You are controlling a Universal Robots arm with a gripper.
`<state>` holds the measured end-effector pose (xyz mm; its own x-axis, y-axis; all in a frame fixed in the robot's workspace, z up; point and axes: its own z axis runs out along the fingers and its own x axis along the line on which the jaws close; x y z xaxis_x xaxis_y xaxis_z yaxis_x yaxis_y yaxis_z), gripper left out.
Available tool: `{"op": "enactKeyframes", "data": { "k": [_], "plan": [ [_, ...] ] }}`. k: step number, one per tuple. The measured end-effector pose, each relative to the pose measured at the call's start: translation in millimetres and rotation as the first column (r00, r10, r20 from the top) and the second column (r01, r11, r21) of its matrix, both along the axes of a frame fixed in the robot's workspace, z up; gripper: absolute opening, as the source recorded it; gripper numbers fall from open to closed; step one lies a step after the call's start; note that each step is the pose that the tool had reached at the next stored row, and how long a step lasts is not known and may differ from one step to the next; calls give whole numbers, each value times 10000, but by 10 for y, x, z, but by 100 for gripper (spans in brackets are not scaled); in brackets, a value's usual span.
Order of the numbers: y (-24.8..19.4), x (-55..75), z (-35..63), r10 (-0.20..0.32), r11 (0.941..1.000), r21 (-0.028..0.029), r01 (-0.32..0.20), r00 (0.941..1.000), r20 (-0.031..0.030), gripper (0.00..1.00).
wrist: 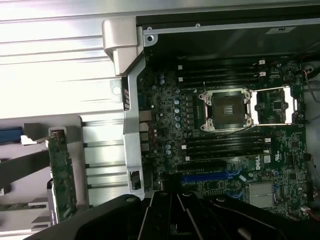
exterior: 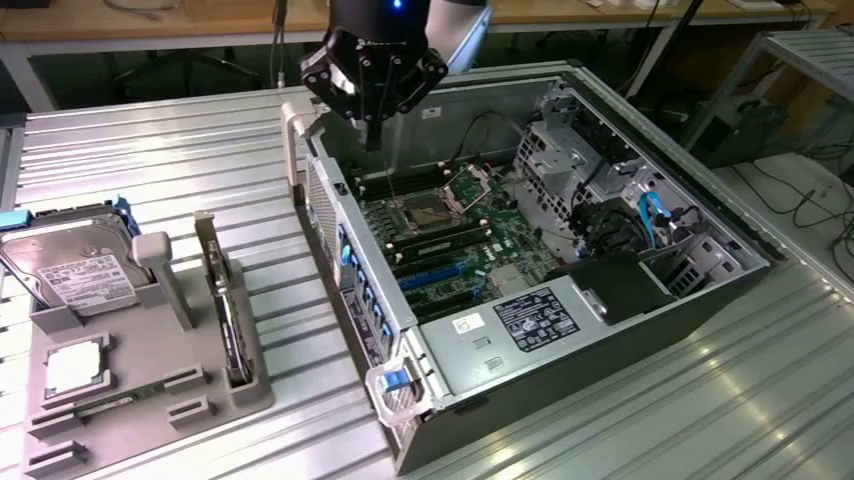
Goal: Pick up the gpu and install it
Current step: 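Reach for the gpu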
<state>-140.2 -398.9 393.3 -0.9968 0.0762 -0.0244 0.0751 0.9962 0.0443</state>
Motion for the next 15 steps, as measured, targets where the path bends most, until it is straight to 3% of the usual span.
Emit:
{"op": "enactKeyframes", "data": {
  "k": [15],
  "plan": [
    [0,-202,-1,1,10000,1,-1,10000,-2,11]
  ]
}}
